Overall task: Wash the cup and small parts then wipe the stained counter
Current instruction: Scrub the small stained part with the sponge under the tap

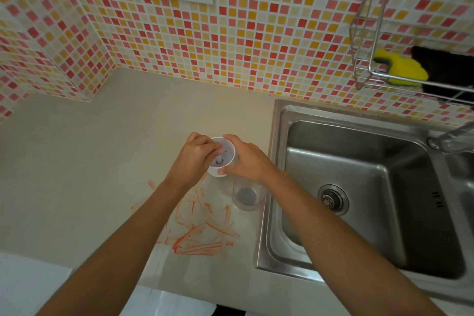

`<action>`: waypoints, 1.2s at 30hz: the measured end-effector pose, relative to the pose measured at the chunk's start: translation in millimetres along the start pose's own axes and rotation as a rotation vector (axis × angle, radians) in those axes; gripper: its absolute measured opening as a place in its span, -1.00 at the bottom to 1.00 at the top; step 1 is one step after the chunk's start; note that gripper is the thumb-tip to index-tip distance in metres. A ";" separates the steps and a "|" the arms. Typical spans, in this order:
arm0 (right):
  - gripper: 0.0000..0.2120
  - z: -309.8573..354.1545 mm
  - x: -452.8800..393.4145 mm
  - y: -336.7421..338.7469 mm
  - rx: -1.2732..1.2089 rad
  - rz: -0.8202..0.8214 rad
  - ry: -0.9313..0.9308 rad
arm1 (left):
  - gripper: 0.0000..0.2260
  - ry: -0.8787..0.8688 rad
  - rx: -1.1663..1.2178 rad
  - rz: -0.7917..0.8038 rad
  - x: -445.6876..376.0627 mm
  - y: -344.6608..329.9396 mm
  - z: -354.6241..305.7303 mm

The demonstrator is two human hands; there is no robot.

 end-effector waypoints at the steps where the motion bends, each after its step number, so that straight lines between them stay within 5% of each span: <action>1: -0.17 0.7 -0.8 -3.2 -0.012 0.003 -0.005 | -0.70 0.006 -0.003 -0.002 -1.2 0.7 0.6; 5: -0.12 0.2 -9.3 -7.2 0.073 -0.027 -0.012 | -0.85 0.045 -0.023 -0.033 -4.0 2.5 6.7; 14: -0.17 1.9 -12.4 -0.4 0.184 -0.094 -0.033 | -0.85 0.033 -0.099 -0.202 -28.4 21.9 -2.7; 22: 0.14 -0.7 0.9 30.2 0.119 -0.005 -0.052 | -0.86 0.085 -0.001 -0.234 -46.2 53.3 2.6; 36: -0.52 -31.1 83.5 232.5 -0.007 -0.533 -0.016 | -0.85 0.245 0.333 -0.213 -90.1 24.1 -107.8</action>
Point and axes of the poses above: each hand's wrist, its own x-axis away from the middle knuckle, its own y-axis out of the back of the hand, z = x × y, the point moved 9 cm from there along -x, towards the middle knuckle, and after that the axes turned 12 degrees about -z, right-handed, at the moved point
